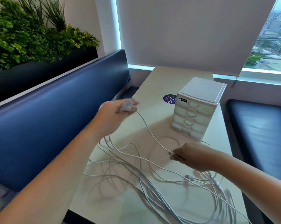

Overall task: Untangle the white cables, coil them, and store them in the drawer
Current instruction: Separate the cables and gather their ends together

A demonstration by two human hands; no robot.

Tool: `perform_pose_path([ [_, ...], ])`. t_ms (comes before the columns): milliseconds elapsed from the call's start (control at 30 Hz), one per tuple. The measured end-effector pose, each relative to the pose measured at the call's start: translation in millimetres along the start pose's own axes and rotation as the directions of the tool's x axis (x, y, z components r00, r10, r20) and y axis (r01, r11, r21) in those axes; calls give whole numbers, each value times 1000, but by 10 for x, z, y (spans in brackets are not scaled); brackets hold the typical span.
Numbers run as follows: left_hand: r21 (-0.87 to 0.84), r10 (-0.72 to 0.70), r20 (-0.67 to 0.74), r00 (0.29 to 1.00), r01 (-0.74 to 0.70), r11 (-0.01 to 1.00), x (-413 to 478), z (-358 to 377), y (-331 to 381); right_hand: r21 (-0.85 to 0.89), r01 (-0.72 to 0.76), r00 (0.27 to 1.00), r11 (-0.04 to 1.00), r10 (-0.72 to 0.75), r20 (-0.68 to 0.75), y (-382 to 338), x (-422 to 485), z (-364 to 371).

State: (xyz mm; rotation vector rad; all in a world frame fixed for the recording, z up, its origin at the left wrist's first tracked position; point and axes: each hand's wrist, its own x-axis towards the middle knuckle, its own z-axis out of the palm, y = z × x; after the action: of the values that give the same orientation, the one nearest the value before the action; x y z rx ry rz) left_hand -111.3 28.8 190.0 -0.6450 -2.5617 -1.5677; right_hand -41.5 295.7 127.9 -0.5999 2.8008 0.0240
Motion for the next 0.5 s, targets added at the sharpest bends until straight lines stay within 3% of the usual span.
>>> perform_pose_path([
  [67,-144,-18,151,988,40,989,-77,215,28,27,28,1000,999,-28,-11,-91,0,-131],
  [200,63,-57,436,898,32,997,-208,550,77,68,97,995,993,-94,-43,-222,25,-359],
  [367,217,-164,437,884,73,973,-232,607,-22,-5,95,985,995,-95,-147,-181,7,-413],
  [500,251,-146,347,926,59,966,-203,500,-77,-108,83,972,991,-104,-212,-98,-42,-270],
])
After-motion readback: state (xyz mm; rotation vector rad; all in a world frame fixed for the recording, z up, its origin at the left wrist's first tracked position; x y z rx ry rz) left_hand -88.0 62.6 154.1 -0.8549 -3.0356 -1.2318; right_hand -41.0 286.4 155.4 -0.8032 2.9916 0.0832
